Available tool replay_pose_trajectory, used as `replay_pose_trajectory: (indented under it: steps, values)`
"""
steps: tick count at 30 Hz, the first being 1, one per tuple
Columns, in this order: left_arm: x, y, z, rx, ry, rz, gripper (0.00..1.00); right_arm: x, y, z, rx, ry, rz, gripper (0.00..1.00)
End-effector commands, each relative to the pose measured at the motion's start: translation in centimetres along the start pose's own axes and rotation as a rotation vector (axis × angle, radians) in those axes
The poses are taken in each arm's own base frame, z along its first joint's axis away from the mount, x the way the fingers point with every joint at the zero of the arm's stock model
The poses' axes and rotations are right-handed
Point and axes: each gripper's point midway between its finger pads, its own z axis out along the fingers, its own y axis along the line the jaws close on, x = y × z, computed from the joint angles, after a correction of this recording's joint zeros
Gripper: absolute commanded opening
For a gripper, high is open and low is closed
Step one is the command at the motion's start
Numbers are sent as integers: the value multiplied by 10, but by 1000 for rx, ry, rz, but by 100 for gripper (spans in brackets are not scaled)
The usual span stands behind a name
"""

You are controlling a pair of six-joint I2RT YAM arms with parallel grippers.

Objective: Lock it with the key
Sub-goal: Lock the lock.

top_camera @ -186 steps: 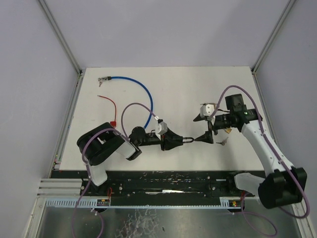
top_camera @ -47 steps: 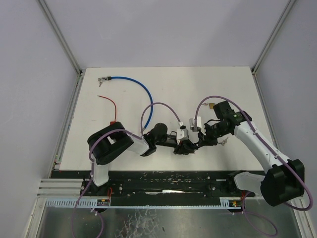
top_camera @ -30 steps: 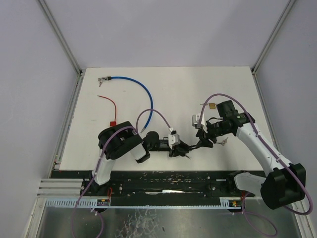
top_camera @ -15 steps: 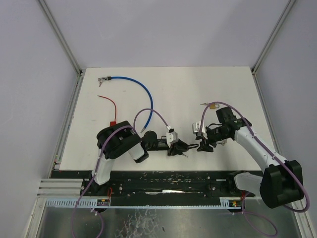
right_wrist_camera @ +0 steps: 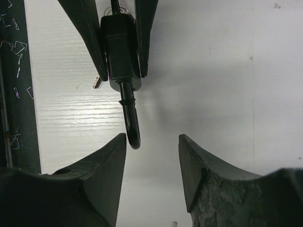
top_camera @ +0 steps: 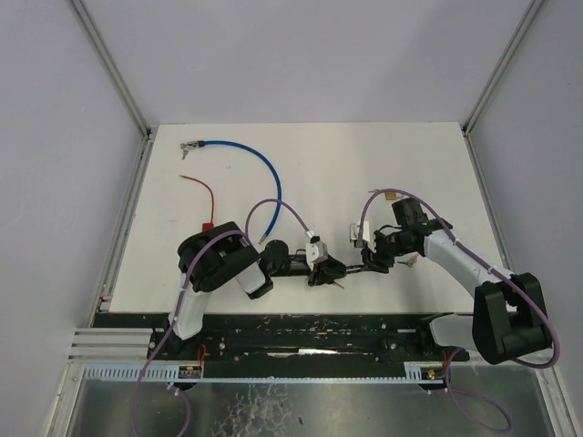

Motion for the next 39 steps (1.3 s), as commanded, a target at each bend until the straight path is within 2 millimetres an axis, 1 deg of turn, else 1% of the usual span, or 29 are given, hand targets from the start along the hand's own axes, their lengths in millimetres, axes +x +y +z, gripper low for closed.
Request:
replay_pose_trajectory:
  steps: [1,4,5,7,8,9,10,12,13,15,17,20,22,23,25,27,30,32,35,38,39]
  values:
    - [-46,6,3,-8,-149,96,0,5,-1,11,-10,13,-3,52]
    - [-46,6,3,-9,-149,94,0,4,6,18,-58,31,-23,40]
    - [-46,7,3,-10,-150,96,0,4,8,19,-71,35,-29,34]
    - [-46,7,2,-11,-150,90,0,0,8,18,-83,32,-35,16]
    - [-48,6,2,-10,-152,86,0,-4,7,15,-84,24,-39,8]
    - [-49,7,2,-12,-155,77,0,-9,7,13,-82,12,-45,1]
    - [-50,6,2,-11,-157,68,1,-17,7,8,-73,-3,-50,0]
    - [-54,4,0,-5,-164,57,6,-32,5,-4,-36,-28,-65,0]
    - [-56,3,-2,-2,-164,58,12,-39,2,-11,-7,-34,-72,0]
    - [-59,1,-6,-4,-168,65,29,-50,2,-26,40,-37,-100,0]
    - [-66,-2,-10,-3,-177,80,42,-57,5,-38,66,-33,-125,0]
    - [-75,-7,-15,2,-188,99,60,-57,13,-50,52,6,-143,0]
    - [-82,-11,-20,6,-198,111,69,-46,10,-60,60,100,-116,0]
    - [-84,-12,-22,7,-200,114,72,-39,9,-64,64,153,-93,0]
    - [-89,-14,-24,10,-204,127,75,-25,6,-74,69,260,-46,0]
    - [-89,-14,-25,6,-201,128,75,-15,9,-80,50,331,-12,0]
    - [-89,-14,-25,5,-208,128,76,-8,12,-84,36,386,6,0]
    - [-85,-15,-22,14,-205,116,75,-6,13,-88,25,435,4,0]
    - [-78,-19,-11,21,-197,113,75,-5,13,-90,5,521,18,0]
    - [-70,-25,5,-6,-193,163,76,-6,15,-85,-18,574,15,0]
    - [-67,-24,10,-17,-190,164,76,-5,15,-83,-24,594,13,0]
